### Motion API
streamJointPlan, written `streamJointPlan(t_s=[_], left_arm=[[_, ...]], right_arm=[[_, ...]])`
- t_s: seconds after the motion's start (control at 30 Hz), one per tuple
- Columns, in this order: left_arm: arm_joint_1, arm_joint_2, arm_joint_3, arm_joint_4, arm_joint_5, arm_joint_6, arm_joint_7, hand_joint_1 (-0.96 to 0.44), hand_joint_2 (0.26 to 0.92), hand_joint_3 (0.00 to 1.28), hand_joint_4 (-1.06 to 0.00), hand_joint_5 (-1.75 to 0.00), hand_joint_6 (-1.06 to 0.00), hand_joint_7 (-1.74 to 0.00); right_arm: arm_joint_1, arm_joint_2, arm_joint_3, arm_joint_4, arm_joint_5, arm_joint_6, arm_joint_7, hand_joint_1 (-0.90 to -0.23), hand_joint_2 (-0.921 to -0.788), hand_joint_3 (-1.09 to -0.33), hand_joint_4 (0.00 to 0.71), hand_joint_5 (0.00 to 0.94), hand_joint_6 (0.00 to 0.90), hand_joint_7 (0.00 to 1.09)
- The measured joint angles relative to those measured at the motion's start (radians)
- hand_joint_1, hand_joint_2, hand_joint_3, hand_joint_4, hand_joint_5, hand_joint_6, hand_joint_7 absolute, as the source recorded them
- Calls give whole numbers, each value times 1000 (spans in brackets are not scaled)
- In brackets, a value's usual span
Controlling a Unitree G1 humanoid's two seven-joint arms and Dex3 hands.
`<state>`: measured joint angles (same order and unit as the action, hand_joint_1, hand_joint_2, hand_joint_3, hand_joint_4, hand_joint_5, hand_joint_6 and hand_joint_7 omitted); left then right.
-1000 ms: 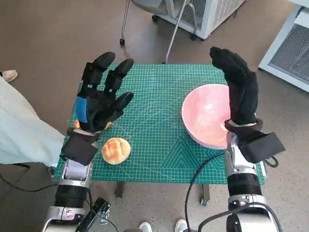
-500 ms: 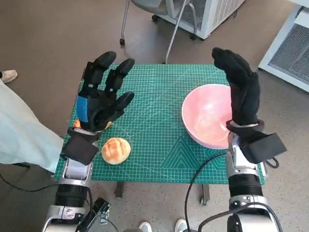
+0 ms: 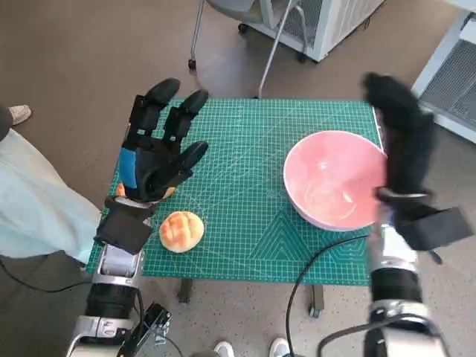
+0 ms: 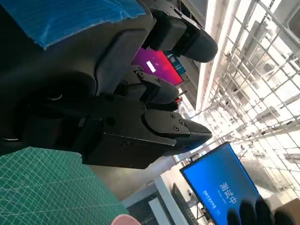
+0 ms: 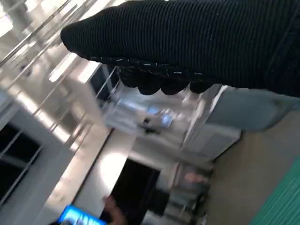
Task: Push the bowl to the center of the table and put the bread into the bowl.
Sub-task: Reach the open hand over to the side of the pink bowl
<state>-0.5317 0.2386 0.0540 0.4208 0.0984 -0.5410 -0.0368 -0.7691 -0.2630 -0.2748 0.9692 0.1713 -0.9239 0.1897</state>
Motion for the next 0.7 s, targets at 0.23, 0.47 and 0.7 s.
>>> streamJointPlan(t_s=[0.23, 0.47, 0.7], left_arm=[[0, 0, 0, 0, 8, -6, 7, -55, 921, 174, -269, -525, -181, -783], [0, -1, 0, 3, 7, -14, 8, -57, 921, 175, -268, -524, -178, -786], [0, -2, 1, 3, 6, -14, 8, -53, 921, 176, -266, -525, -174, -791]], right_arm=[[6, -71, -42, 140, -40, 2, -142, -420, -921, -645, 395, 23, 171, 675], [24, -78, -72, 222, -29, 59, -190, -380, -921, -667, 386, 14, 169, 678], [32, -37, -111, 277, 15, 137, -153, -343, -908, -696, 362, 2, 186, 622]])
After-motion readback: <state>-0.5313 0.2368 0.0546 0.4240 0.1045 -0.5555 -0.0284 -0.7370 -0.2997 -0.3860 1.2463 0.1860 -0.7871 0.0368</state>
